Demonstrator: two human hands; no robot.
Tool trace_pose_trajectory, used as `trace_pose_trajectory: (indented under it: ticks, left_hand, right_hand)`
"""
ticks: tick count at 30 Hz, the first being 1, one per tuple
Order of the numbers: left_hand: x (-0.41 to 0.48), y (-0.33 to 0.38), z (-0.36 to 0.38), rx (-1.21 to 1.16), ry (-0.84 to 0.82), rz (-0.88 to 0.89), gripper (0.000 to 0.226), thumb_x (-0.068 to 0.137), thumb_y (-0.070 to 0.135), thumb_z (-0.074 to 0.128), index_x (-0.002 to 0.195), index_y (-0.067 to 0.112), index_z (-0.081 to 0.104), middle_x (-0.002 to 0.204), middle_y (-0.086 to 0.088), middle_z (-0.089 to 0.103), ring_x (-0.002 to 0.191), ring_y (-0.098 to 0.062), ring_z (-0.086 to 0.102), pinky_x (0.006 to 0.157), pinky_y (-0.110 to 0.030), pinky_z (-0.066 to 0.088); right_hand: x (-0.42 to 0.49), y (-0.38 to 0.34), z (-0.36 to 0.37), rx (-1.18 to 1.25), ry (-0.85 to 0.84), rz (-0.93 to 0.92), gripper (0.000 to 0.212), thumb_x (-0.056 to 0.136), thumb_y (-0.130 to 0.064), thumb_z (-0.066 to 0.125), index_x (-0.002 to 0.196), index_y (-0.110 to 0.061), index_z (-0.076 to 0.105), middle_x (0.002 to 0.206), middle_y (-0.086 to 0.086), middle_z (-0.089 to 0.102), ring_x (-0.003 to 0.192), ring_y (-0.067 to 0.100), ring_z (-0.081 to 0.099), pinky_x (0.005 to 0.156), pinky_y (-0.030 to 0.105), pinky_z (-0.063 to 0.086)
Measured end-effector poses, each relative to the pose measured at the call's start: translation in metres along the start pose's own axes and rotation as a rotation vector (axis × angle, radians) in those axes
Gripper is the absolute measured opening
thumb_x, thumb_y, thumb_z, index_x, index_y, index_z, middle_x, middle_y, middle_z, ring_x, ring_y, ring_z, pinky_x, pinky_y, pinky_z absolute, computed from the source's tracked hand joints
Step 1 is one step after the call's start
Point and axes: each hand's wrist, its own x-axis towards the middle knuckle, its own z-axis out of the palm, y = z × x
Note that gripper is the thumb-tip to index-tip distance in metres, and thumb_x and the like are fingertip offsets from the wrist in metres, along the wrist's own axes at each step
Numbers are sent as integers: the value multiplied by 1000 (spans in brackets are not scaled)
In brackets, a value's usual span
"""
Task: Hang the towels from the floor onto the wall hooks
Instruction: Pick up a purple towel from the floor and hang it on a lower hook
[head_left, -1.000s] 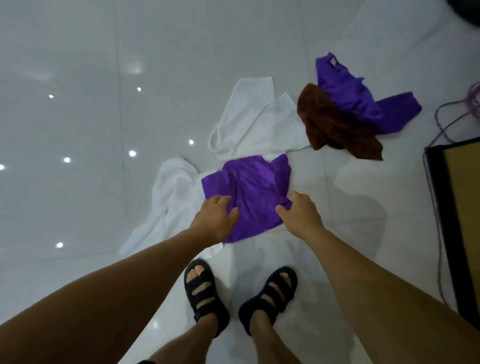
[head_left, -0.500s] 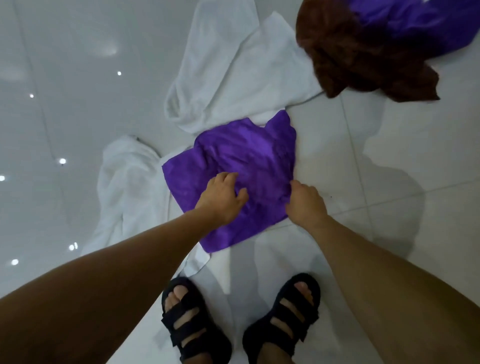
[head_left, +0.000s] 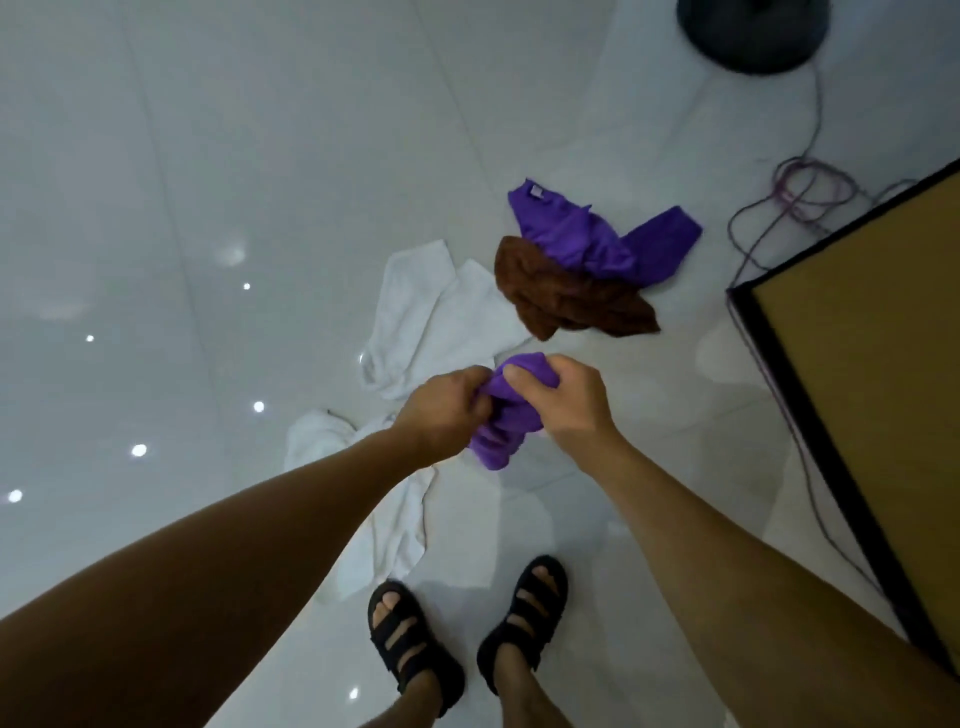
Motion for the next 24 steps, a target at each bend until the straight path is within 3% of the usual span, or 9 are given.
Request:
trace_pose_trajectory:
  ticks: [4,7,12,16,19,24]
  left_hand:
    - [-21,112,-86,28,89,133,16,94,16,45,105,16,57,97,-3,65,87,-23,59,77,-31,44]
    - [-39,199,-136,44,167,230,15,93,18,46,104,14,55,94,-4,63,88,-28,59,74,-30,42]
    - [-69,301,-181,192,496,309,31,89,29,47,115,23,63,106,-11,56,98,-30,55,74,-30,36]
    - [-96,365,-200,324,477,396,29,92,31,41,112,24,61,104,-9,68,93,-34,62,69,-32,40]
    - [-116,409,-216,436,490,551,29,94,29,39,116,22,57,104,-13,68,90,-37,62,65,-33,39]
    - [-154,472,-230,454,458,794,32,93,21,43,123,22,56,109,-16,67,94,-39,62,71,-35,42]
  right_hand:
    - [-51,-103,-85,36,0,-109,40,70,-49,79,92,-17,68,87,-3,70,84,14,66,78,32,55]
    - [-87,-173,-148,8,47,-154,56,56,-54,82,95,-18,65,88,-3,69,85,18,66,77,35,53]
    - [-133,-235,-218,-21,238,-267,25,79,-34,75,88,-21,55,84,-5,63,79,17,62,69,30,51]
    - [-175,-272,-262,75,319,-295,20,87,-31,67,86,-13,60,82,2,63,76,18,59,62,25,46]
    - [-214,-296,-293,27,296,-240,24,88,-41,64,77,-20,62,78,0,66,75,19,63,60,26,47]
    - [-294,-319,-337,73,126,-149,46,63,-56,83,93,-22,73,87,1,76,79,19,74,66,27,58]
